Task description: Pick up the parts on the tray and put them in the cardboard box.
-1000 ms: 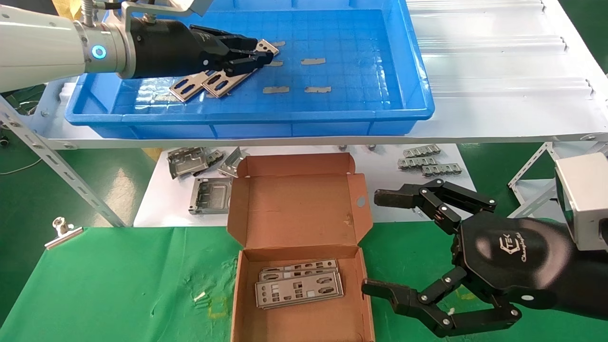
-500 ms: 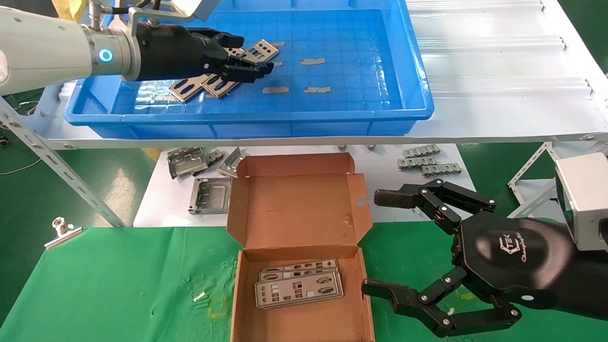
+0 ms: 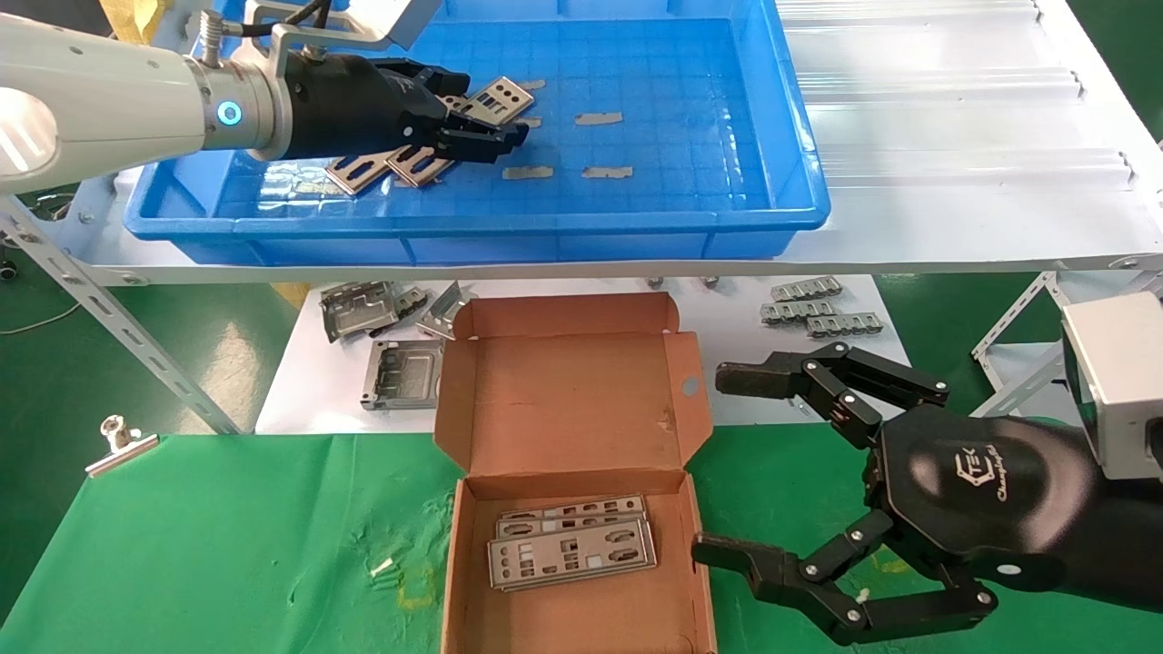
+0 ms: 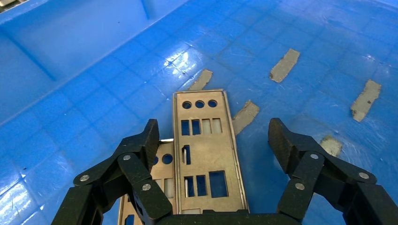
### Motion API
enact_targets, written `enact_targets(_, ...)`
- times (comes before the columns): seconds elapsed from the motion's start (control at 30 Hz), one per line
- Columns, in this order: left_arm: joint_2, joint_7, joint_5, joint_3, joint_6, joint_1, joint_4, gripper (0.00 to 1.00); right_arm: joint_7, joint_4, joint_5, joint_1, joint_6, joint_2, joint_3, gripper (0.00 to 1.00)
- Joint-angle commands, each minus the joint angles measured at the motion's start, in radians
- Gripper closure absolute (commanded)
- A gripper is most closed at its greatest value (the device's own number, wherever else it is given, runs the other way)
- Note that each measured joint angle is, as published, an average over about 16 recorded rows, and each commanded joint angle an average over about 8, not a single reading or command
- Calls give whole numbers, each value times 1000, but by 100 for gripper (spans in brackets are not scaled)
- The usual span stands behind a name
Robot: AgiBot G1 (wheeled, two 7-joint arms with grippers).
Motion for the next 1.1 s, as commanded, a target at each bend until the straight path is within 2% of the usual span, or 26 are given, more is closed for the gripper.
enact_targets(0.03, 3, -3, 1, 1, -9, 4, -2, 100, 0, 0, 0, 0, 0, 0, 0, 0)
enact_targets(0.83, -2, -36, -2, 5, -64, 10, -18, 100, 0, 0, 0, 0, 0, 0, 0, 0)
enact_targets(1.1, -16, -25, -35, -16, -56, 4, -31, 100, 0, 0, 0, 0, 0, 0, 0, 0)
